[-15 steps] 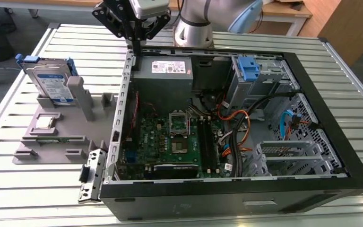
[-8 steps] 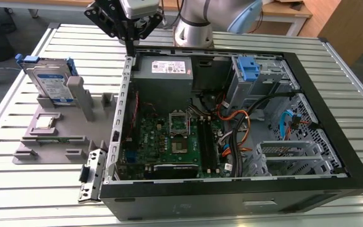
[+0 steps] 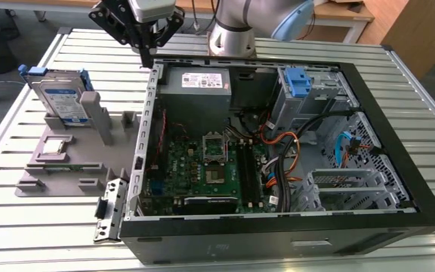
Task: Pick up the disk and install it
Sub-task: 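Reach for the disk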
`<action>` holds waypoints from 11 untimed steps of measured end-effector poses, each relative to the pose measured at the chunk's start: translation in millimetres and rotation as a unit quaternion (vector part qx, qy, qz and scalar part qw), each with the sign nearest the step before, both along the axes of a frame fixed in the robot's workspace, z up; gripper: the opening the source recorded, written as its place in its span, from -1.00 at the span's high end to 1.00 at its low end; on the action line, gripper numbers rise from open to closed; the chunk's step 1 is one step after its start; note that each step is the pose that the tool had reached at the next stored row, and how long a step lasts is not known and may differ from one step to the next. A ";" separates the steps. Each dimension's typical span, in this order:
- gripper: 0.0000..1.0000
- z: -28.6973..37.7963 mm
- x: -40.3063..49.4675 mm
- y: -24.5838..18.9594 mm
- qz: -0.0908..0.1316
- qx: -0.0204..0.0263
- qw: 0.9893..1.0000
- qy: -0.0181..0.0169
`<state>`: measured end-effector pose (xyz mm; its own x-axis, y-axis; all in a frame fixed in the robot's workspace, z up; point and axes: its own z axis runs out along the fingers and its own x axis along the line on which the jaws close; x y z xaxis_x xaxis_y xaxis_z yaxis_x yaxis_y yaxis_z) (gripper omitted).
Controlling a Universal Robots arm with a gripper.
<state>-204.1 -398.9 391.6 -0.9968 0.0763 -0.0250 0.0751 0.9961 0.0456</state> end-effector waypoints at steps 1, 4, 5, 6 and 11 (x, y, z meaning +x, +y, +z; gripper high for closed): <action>0.80 -0.1 -1.4 0.0 0.000 0.000 1.000 0.000; 0.80 -0.2 -3.8 0.0 0.000 0.000 1.000 0.000; 0.80 -0.2 -4.8 0.0 0.000 0.000 1.000 0.000; 0.80 -0.3 -5.9 0.0 0.000 0.000 1.000 0.000; 0.80 -0.6 -13.7 0.0 0.000 0.000 1.000 0.000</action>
